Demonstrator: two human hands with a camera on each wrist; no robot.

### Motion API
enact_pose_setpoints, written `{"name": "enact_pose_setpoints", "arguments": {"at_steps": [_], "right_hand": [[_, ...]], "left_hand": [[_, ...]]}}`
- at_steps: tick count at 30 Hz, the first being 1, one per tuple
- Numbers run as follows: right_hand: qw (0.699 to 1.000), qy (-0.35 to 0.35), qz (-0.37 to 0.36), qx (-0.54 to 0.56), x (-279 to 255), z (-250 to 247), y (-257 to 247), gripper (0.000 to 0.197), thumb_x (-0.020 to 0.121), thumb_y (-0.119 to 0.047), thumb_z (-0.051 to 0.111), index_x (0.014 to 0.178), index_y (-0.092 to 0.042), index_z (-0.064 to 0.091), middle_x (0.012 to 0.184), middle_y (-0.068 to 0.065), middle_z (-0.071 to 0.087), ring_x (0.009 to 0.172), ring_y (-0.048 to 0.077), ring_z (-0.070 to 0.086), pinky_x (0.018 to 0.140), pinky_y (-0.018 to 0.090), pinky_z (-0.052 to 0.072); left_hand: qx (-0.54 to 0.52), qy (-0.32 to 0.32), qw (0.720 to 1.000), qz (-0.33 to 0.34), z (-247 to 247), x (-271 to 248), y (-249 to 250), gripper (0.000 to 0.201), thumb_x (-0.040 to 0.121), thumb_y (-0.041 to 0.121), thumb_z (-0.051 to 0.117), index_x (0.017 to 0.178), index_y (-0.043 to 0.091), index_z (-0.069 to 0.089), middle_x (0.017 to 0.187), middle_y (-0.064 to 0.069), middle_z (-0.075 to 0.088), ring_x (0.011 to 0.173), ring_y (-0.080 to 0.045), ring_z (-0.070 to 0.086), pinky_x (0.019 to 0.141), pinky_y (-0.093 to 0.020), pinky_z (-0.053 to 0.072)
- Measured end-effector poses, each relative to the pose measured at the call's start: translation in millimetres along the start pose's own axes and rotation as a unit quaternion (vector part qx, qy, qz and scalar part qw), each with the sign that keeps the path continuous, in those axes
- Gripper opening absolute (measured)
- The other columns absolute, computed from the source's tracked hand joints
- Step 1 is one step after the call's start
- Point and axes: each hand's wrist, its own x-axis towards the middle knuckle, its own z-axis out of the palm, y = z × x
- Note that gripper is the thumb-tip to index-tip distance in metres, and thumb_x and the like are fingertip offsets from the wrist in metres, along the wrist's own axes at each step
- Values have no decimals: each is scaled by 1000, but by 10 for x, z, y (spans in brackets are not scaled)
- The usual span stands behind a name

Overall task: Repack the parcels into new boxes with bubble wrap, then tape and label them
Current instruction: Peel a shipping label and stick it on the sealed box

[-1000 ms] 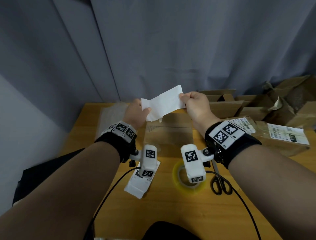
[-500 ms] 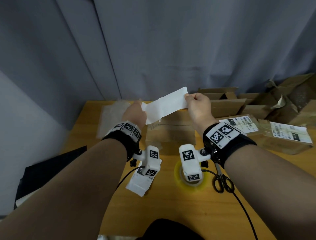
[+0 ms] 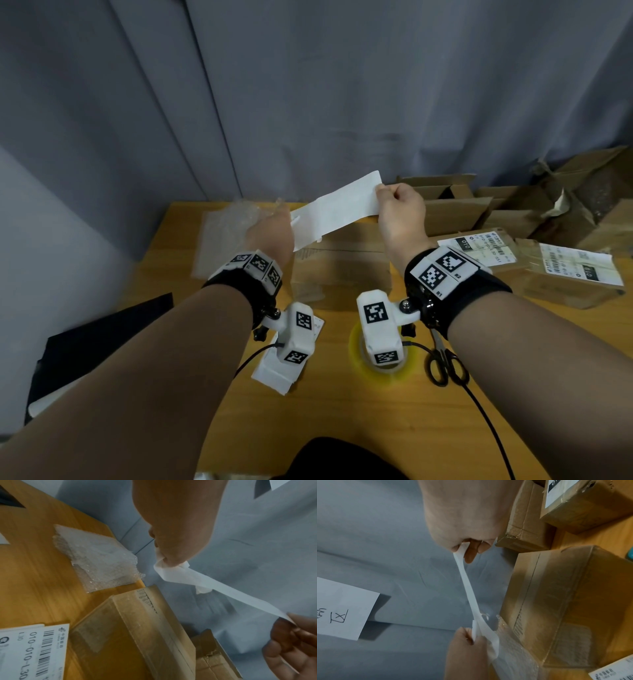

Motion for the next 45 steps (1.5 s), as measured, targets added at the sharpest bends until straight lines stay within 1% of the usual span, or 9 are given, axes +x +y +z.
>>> {"name": "enact_pose_setpoints", "arguments": {"at_steps": [8,13,17,22,28,35,39,42,45], "right_hand": [[1000,-2,-4,-5,-36,39,94,16,98,-23,49,87,-13,56,79,-4,56,72,7,53,64,19,42],[996,56,48,42,104,-183,72,21,98,-25,46,80,-18,52,83,-1,56,89,25,62,81,47,56],[996,-10,61,62,84,-227,53,13,100,-20,46,97,-8,51,87,-1,52,76,14,58,67,31,59],[993,-80,73,45,-73,-67,128,15,99,-23,48,95,-9,53,99,5,54,86,21,61,65,29,59],[987,-144,61,-21,-185,2,236,16,99,-24,49,104,-13,59,93,-2,56,96,22,60,78,38,59],[982,-156,80,-75,-274,50,425,14,100,-23,47,94,-17,58,89,-8,53,85,11,56,80,34,57],[978,-169,73,-102,-337,112,546,17,100,-24,46,95,-16,59,85,-7,54,83,13,56,78,32,57],[978,-162,65,-113,-357,142,597,17,100,-25,47,93,-17,60,84,-8,55,83,14,56,82,37,57],[972,-165,25,-167,-338,142,574,20,100,-28,46,96,-17,61,84,-5,58,86,18,58,83,38,54]], "left_hand": [[15,-31,999,-28,-34,-84,-209,33,95,4,38,128,5,42,111,-16,64,101,-32,62,82,-38,47],[-32,-63,993,-90,19,-191,-660,29,97,8,40,125,1,40,113,-21,60,99,-35,59,79,-39,46],[-95,-45,994,-10,-30,-288,-554,18,97,24,48,97,8,41,81,-6,53,73,-24,50,64,-30,36],[-139,-31,990,23,32,-310,-484,19,94,19,54,89,8,39,71,-3,46,69,-24,46,61,-30,30],[-15,-62,998,19,270,-470,-658,11,93,17,50,97,6,50,96,-13,57,80,-24,53,70,-35,44],[71,-204,976,-3,734,-733,-788,40,93,26,51,128,7,47,128,-15,50,105,-29,57,87,-38,50],[52,-263,963,-37,820,-846,-748,66,90,51,51,138,7,37,144,-15,34,125,-34,43,99,-46,42],[-26,-152,987,-49,742,-738,-713,54,90,49,45,128,11,51,136,-11,41,122,-32,44,100,-42,40],[-197,-37,979,-29,425,-590,-476,38,93,43,40,106,13,60,111,-1,54,98,-19,55,87,-30,44]]}}
